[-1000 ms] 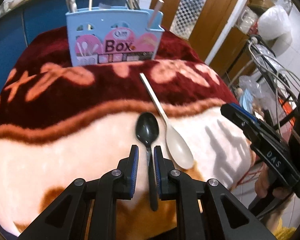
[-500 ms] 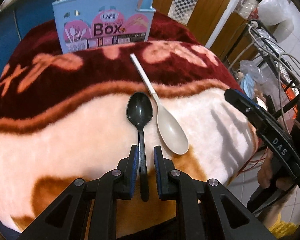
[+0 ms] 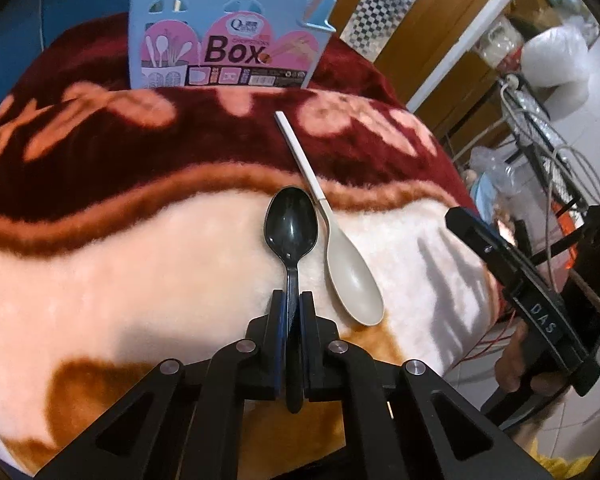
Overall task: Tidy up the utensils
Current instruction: 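Close the left tool on the black spoon while the right tool grasps the white spoon, then carry the black spoon with the left tool while the right tool carries the white spoon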
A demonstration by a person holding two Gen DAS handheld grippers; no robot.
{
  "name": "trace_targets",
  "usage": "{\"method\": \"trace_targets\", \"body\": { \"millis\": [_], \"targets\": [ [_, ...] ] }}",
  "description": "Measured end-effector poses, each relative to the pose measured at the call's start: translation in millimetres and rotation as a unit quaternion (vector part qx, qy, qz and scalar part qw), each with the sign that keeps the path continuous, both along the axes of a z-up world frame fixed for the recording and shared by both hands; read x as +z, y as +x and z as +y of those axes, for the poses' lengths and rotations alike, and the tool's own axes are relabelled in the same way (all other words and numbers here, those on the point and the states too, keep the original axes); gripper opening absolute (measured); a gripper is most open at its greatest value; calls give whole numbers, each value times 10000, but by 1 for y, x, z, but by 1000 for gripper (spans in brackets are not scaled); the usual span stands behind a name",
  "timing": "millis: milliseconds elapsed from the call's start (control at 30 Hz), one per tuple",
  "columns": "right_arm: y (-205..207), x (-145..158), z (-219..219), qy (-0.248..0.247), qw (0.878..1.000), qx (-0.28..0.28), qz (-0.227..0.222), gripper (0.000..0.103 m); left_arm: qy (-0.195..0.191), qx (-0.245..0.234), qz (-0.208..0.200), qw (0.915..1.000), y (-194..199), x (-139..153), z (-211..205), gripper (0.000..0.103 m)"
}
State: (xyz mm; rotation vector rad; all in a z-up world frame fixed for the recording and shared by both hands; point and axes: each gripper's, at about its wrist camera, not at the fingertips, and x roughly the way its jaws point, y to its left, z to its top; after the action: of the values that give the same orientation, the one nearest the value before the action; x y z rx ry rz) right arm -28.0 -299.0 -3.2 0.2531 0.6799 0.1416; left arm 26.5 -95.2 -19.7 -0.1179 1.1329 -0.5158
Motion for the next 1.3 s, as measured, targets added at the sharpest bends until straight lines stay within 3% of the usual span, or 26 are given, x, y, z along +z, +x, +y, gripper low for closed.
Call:
{"method": "trace_targets", "body": {
  "millis": [233,500,700,933,1000,1067,1167,1300],
  "targets": [
    [16,2,16,-133,9992,295,249,35,-116,278,-485,9984,3,14,20,6],
    [46,3,50,-202,9939,832,689,35,251,782,-1372,9871,9,33,49,6],
    [68,0,79,-483,9860,1199,1055,35,288,1011,-1596,9816,13,33,68,6],
    [95,-13,95,-873,9742,1233,1676,35,197,1064,-1662,9801,17,32,78,6],
    [100,-13,98,-979,9709,1279,1773,28,179,1064,-1687,9798,18,32,80,6],
    [104,-12,101,-1050,9677,1369,1840,12,147,1071,-1715,9792,21,33,82,6],
    [107,-10,98,-947,9685,1408,1824,8,102,1071,-1799,9778,26,37,83,6],
    [103,3,84,-430,9807,1286,1409,7,17,1070,-1976,9744,35,47,84,6]
  ]
}}
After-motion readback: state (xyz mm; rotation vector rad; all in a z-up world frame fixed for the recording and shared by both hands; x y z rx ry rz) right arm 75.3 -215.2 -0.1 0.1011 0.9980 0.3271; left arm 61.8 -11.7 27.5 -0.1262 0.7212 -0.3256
